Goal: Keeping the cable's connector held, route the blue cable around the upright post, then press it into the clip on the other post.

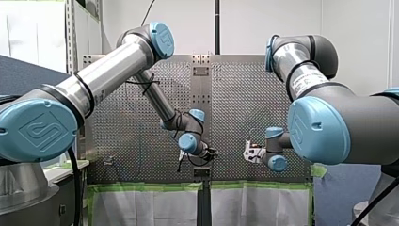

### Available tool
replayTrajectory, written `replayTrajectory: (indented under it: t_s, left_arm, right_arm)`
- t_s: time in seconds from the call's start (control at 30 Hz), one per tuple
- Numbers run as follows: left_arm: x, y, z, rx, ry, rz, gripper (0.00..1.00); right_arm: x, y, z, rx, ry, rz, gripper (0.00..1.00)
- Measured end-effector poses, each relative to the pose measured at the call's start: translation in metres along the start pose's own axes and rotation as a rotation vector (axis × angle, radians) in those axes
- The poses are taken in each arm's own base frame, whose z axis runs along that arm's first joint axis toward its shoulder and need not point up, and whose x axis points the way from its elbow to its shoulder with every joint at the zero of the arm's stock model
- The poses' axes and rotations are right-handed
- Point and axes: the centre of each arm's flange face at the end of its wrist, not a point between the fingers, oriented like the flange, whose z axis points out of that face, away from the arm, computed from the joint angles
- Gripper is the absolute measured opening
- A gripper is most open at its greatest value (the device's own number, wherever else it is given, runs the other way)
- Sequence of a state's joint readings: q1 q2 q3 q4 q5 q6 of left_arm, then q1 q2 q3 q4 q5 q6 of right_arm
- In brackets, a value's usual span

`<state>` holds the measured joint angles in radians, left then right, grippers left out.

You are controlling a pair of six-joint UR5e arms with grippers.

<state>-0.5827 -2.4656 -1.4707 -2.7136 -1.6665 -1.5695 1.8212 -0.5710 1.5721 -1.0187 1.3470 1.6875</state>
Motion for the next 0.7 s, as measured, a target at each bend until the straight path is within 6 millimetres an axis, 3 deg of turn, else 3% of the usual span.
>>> replayTrajectory:
  t_s: [0.43, 0.7]
  left_arm:
    - [-0.003, -0.003, -0.002, 0.000, -0.004, 0.005, 1.00]
    - [-0.020, -0.017, -0.025, -0.002, -0.053, 0.010, 1.00]
  right_arm:
    - [0.000, 0.001, 0.000, -0.001, 0.000, 0.002, 0.00]
    - [0.000, 0.001, 0.000, 0.000, -0.002, 0.002, 0.00]
